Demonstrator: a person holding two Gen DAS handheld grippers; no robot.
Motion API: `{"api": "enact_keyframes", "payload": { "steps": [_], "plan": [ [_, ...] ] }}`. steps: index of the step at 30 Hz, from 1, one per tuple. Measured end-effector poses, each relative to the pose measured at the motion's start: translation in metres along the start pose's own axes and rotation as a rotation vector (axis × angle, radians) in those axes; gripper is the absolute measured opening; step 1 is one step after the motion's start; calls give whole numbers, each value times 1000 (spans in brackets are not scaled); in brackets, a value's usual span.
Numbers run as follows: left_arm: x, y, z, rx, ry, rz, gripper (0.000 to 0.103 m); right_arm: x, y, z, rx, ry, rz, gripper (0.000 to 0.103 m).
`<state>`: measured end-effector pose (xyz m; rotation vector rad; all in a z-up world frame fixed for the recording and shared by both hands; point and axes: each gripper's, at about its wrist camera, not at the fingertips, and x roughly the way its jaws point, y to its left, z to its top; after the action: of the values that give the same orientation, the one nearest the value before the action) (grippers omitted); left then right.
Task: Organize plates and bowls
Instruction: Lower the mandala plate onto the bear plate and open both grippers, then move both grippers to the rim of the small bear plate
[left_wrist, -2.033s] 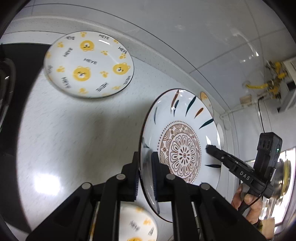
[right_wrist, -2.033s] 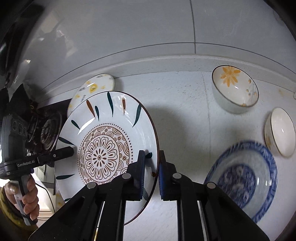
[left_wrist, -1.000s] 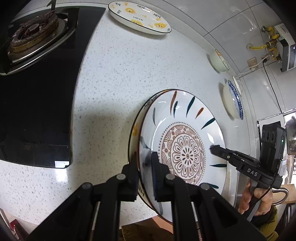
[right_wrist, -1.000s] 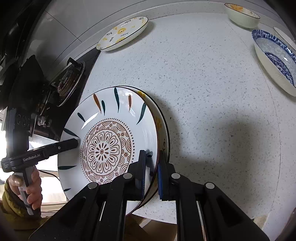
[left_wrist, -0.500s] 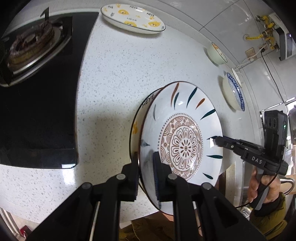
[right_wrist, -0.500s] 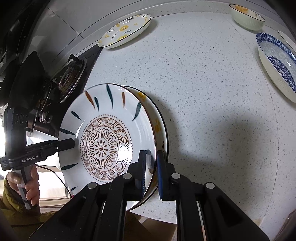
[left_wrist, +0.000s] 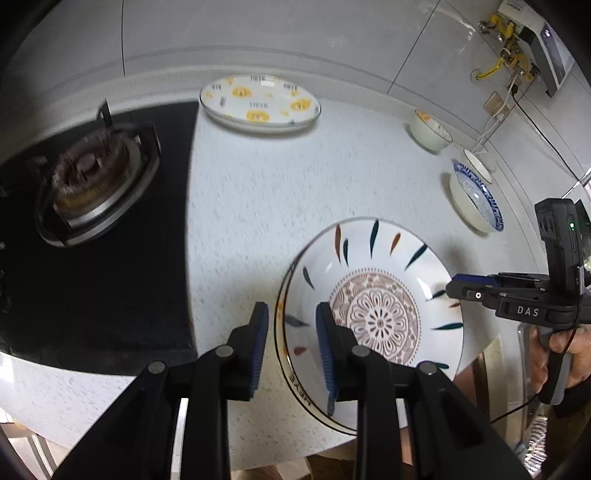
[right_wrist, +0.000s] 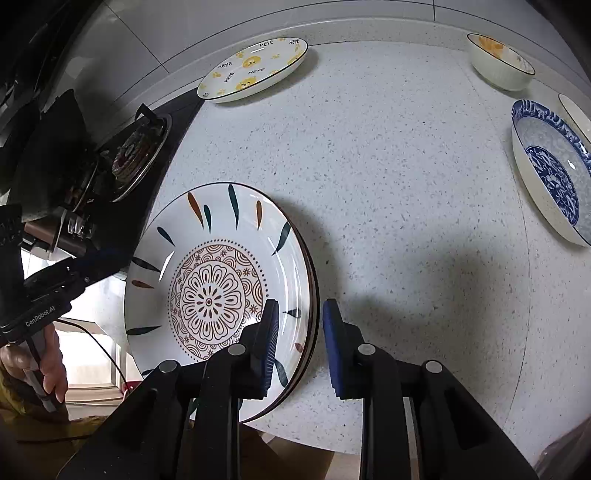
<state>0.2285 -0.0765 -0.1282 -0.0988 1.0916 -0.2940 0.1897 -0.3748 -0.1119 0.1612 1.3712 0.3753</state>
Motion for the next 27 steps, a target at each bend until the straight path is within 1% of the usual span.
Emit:
{"api": "enact_keyframes", "payload": {
  "steps": [2, 3, 5, 7, 9, 12, 13, 15, 18, 21, 24, 25, 27],
  "plan": [
    [-10, -6, 3, 39, -43, 42, 27, -3, -2, 3, -1, -7, 7, 26],
    [-13, -8, 5, 47, -54, 48, 28, -5, -3, 4, -1, -14, 11, 28],
    [-20, -12, 7, 64, -86, 67, 33, -11, -6, 9, 1, -35, 21, 35],
    [-24, -19, 12, 94, -112, 91, 36, -15, -9, 13, -1, -52, 24, 40],
    [-27, -23, 16, 110, -128, 109, 40, -19, -11, 19, -8, -68, 27, 44],
    [-29, -27, 23, 111, -141, 124, 44, -25, -13, 30, -34, -89, 20, 50],
    [-29, -28, 25, 112, -145, 135, 46, -27, -14, 33, -42, -94, 22, 53],
    [-29, -32, 32, 112, -155, 156, 60, -29, -14, 41, -68, -107, 5, 56],
    [-28, -35, 41, 104, -165, 174, 68, -30, -13, 53, -114, -121, -7, 59],
    [-23, -40, 51, 93, -167, 194, 70, -30, -12, 66, -158, -136, -16, 62],
    [-18, -45, 62, 85, -167, 215, 70, -31, -11, 79, -196, -149, -3, 65],
    [-17, -47, 66, 83, -166, 220, 70, -31, -11, 84, -205, -157, 1, 67],
    [-13, -49, 73, 74, -159, 220, 70, -32, -10, 93, -223, -169, 0, 68]
  ]
}}
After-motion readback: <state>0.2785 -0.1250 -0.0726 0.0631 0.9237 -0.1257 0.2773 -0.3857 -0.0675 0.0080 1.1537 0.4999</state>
